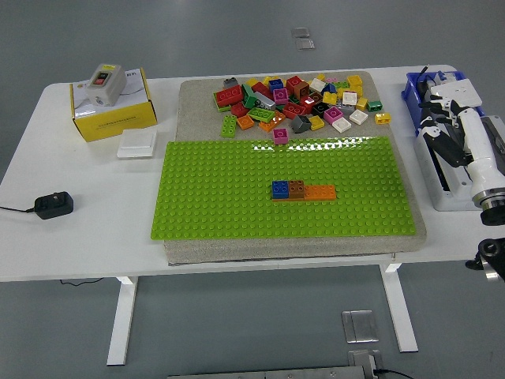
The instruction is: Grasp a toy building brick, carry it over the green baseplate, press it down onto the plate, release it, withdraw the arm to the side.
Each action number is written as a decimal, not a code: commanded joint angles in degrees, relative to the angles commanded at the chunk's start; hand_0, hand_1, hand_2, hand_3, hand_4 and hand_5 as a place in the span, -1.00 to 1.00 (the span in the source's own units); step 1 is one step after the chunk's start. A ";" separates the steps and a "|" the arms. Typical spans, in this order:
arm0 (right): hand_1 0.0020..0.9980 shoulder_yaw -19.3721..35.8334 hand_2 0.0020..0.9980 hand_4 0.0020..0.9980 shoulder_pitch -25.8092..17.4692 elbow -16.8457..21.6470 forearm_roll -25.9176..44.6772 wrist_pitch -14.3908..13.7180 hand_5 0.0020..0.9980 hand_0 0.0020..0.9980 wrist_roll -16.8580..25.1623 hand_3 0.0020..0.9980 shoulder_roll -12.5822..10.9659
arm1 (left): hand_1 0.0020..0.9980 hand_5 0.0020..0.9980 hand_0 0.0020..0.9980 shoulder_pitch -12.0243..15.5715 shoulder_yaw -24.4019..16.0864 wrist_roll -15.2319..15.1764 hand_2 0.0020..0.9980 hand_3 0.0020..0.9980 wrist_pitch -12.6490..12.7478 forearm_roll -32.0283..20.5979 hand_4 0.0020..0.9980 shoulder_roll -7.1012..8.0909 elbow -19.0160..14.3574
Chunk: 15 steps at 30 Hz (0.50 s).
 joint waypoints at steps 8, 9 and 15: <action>0.47 8.47 0.66 0.31 -1.39 2.02 4.34 2.44 0.48 0.35 1.74 0.40 -0.48 | 0.20 0.35 0.27 0.08 2.81 0.28 0.11 0.25 0.63 -2.78 -0.72 0.99 0.00; 0.47 9.79 0.66 0.31 -1.81 2.62 5.97 3.35 0.48 0.35 2.72 0.40 -0.40 | 0.20 0.35 0.27 0.08 3.25 0.38 0.11 0.25 0.68 -3.24 -0.72 1.08 0.00; 0.48 14.18 0.68 0.46 -2.68 3.87 14.30 6.68 0.90 0.36 5.83 0.39 -0.08 | 0.20 0.33 0.26 -0.11 5.00 1.33 0.11 0.25 0.65 -5.38 -0.76 1.30 0.00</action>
